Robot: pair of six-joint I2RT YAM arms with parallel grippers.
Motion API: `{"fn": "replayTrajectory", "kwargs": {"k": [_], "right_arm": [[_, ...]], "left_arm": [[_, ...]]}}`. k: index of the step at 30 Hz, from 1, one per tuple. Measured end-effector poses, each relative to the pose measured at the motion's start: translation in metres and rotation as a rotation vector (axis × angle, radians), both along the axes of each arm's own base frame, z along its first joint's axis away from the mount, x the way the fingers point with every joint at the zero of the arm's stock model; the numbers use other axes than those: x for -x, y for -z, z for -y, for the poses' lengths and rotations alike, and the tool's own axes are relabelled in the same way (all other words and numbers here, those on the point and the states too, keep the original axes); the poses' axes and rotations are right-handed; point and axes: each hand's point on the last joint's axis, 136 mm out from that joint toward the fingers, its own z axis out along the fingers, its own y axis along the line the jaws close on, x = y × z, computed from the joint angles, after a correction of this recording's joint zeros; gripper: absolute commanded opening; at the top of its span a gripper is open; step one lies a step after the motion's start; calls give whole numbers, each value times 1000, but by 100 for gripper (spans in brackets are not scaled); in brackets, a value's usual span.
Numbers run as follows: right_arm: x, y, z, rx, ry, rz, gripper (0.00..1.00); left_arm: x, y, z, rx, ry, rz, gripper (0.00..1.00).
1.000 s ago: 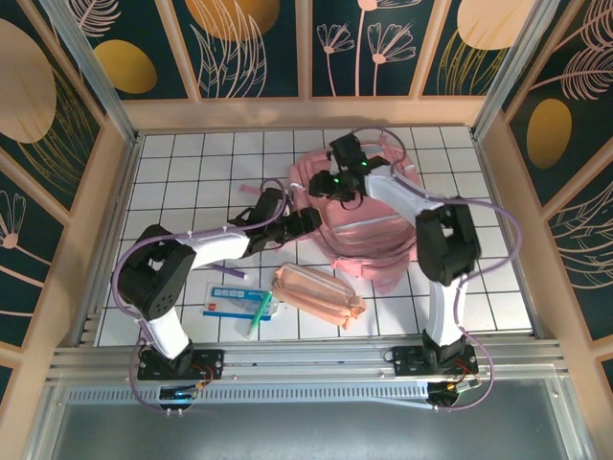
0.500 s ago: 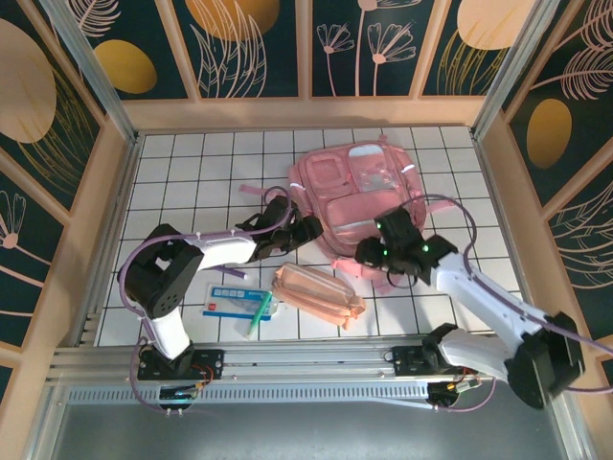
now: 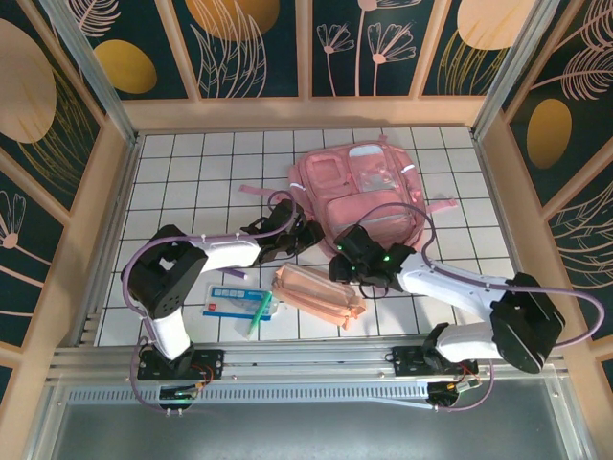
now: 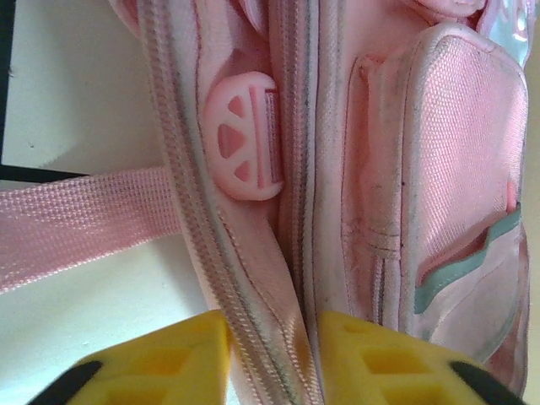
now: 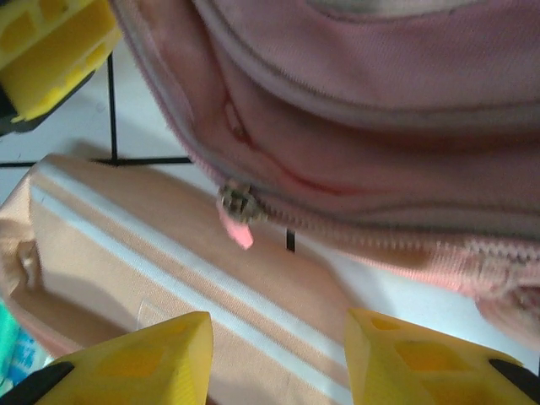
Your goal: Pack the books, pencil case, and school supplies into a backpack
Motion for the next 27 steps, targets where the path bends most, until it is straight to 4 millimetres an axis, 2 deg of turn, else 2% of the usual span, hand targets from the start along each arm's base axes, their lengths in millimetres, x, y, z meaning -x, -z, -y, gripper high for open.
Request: {"fn": "replayTrajectory", "kwargs": {"k": [1,5,7,10,16,22,27], "right_arm": [[-3,2,-1,8,9,7,46],[-13,5,-7,20,43,21,46],[-17,5,-11,26,66,29,42],[-26,2,-15,36,134,46,36],[-42,6,-8,119,292,43,34],[-43,9,3,173,360,47,14],[-41,4,9,186,381,53,6]], "left_arm": [[0,0,0,1,-4,-3,17],[1,3,1,2,-11,-13,6],[1,3,1,4,-15,-16,0],[1,2,2,13,-19,-17,0],[-1,-1,4,30,-27,-16,0],[1,0,3,25,-31,-14,0],[2,-2,2,10,-40,4,0]]}}
